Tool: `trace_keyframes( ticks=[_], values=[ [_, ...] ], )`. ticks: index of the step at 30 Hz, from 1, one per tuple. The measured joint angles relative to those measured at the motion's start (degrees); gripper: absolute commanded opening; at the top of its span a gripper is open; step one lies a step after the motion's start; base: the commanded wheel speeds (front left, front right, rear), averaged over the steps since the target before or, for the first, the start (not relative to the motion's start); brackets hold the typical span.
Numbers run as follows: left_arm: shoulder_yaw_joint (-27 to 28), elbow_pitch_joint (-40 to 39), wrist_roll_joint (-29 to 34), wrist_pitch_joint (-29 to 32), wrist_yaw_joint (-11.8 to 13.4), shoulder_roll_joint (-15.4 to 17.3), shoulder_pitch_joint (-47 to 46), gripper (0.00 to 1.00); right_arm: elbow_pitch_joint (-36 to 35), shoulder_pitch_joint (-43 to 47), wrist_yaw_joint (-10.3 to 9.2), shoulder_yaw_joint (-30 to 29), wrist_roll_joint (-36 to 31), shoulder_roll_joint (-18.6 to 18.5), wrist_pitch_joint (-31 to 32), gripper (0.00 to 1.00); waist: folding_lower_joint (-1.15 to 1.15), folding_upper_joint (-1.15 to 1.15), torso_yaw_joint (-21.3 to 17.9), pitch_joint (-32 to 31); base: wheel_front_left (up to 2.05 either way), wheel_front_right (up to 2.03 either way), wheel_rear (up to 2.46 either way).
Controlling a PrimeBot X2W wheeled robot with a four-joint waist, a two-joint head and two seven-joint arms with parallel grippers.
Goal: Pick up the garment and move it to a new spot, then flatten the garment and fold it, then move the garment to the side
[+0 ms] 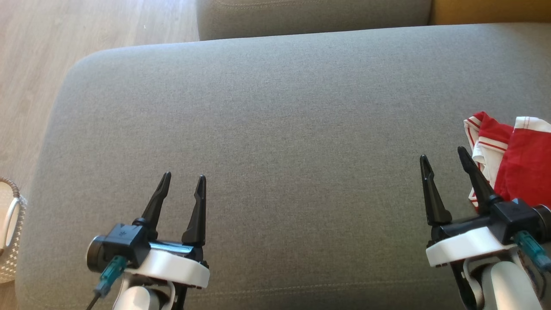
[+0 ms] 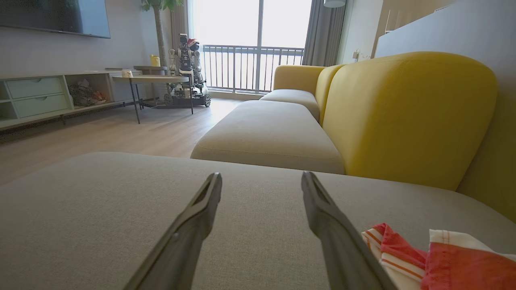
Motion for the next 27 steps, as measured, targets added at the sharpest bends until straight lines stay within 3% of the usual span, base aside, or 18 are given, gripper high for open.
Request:
trace_keyframes(
  ticks=[5,8,27],
  values=[
    [0.2,-0.8,0.9,0.0,0.2,0.0,0.0,1.0,0.0,0.4,0.0,0.1,0.0,0.0,0.0,1.0,0.0,0.0,-0.3,0.3,0.0,0.0,0.0],
    [1.0,0.7,0.7,0.0,2.5,0.0,0.0,1.0,0.0,0.4,0.0,0.2,0.1,0.0,0.0,1.0,0.0,0.0,-0.6,0.3,0.0,0.0,0.0],
    [2.6,3.2,-1.8,0.0,0.7,-0.1,0.1,1.0,0.8,0.4,0.0,0.3,0.5,0.0,0.0,1.0,0.0,0.0,-1.1,-0.5,0.0,0.0,0.0]
  ],
)
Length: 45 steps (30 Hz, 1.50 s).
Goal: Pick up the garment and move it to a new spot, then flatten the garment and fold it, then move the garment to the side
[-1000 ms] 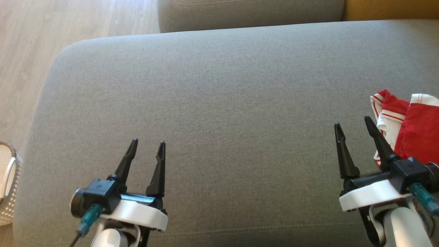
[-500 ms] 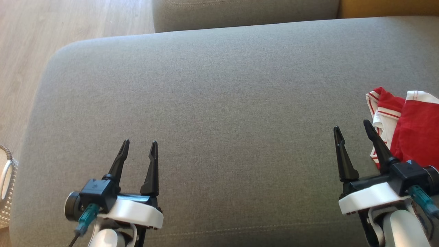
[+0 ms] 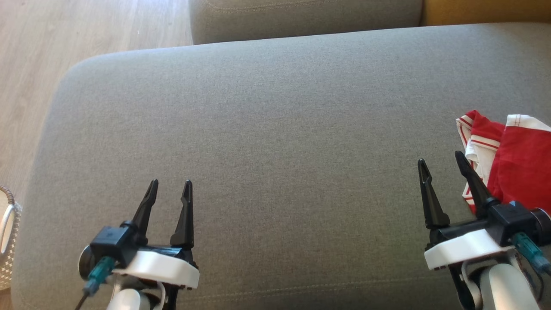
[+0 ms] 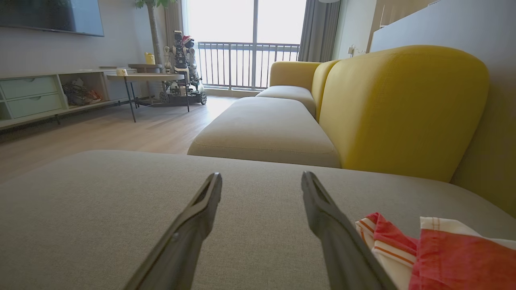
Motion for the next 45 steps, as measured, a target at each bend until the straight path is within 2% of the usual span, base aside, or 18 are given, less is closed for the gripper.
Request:
trace_keyframes(
  ticks=[6,23,24,30,45],
  values=[
    [0.3,-0.4,-2.1,0.0,-1.7,0.0,0.1,1.0,0.0,0.0,0.0,0.0,0.1,0.0,0.0,1.0,0.0,0.0,-0.2,0.3,0.0,0.0,0.0],
    [0.5,0.3,-3.7,0.0,-2.3,0.0,0.1,1.0,0.0,0.0,0.0,0.1,0.1,0.0,0.0,1.0,0.0,0.0,0.1,1.1,0.0,0.0,0.0],
    [0.4,0.6,-4.0,0.0,-2.2,0.0,0.1,0.0,0.1,0.0,0.0,0.2,0.1,0.0,0.0,0.0,0.0,0.0,0.2,1.2,0.0,0.0,0.0],
    [0.1,5.2,-4.8,0.3,-2.2,-0.1,2.4,0.0,5.1,2.0,0.0,0.3,0.9,0.1,0.3,0.0,0.0,0.0,0.1,1.1,0.0,0.0,0.0],
    [0.5,5.7,-14.1,2.1,-2.2,0.0,2.3,0.0,5.6,2.2,0.0,0.3,11.6,0.1,2.1,0.0,0.0,0.0,-0.2,0.6,0.0,0.0,0.0]
  ],
)
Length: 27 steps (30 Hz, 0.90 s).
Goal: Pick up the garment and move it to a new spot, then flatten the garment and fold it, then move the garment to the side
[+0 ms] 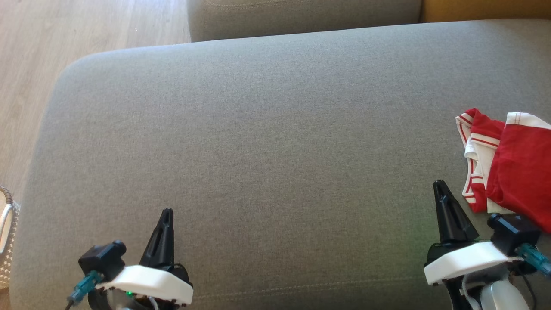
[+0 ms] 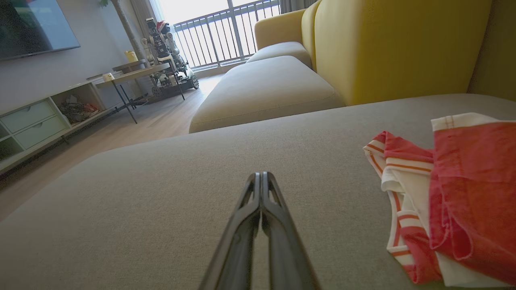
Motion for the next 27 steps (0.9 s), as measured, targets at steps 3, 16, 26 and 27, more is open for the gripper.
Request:
trace_keyframes(
  ticks=[3,16,26,27],
  values=[
    [0.2,0.1,-1.9,0.5,0.0,0.0,-0.1,0.0,0.2,0.0,0.0,0.0,2.3,0.0,0.4,0.0,0.0,0.0,-0.1,-0.1,0.0,0.0,0.0],
    [1.6,0.6,-10.8,2.5,-0.5,0.2,-1.0,0.0,0.8,-0.3,0.0,0.0,12.7,-0.1,2.4,0.0,0.0,0.0,-0.4,-0.6,0.0,0.0,0.0],
    [2.5,0.8,-17.1,3.9,-0.7,0.4,-1.3,0.0,1.5,-0.4,0.0,-0.1,20.3,-0.2,4.0,0.0,0.0,0.0,-0.6,-0.9,0.0,0.0,0.0],
    [2.7,0.8,-17.8,4.0,-1.0,0.4,-1.3,0.0,1.6,-0.5,0.0,-0.1,21.0,-0.2,4.1,0.0,0.0,0.0,-0.7,-1.0,0.0,0.0,0.0]
  ],
)
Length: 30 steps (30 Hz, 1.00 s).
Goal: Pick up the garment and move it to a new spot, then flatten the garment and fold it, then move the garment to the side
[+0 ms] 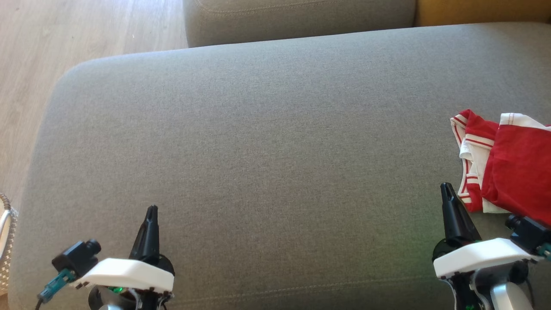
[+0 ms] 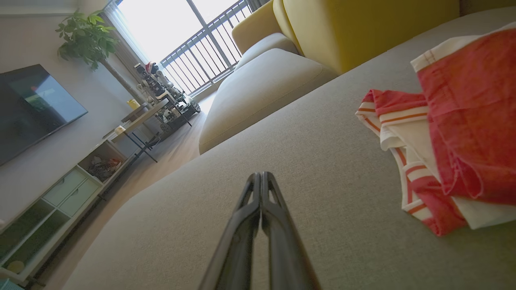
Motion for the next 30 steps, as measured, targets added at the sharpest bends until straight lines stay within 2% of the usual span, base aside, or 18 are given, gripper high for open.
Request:
trace_keyframes(
  ticks=[30],
  values=[
    [3.0,0.8,-18.0,4.6,-0.6,0.1,-1.7,0.0,1.4,-1.0,0.0,-0.8,21.4,-0.1,4.7,0.0,0.0,0.0,-0.7,-1.0,0.0,0.0,0.0]
  ],
)
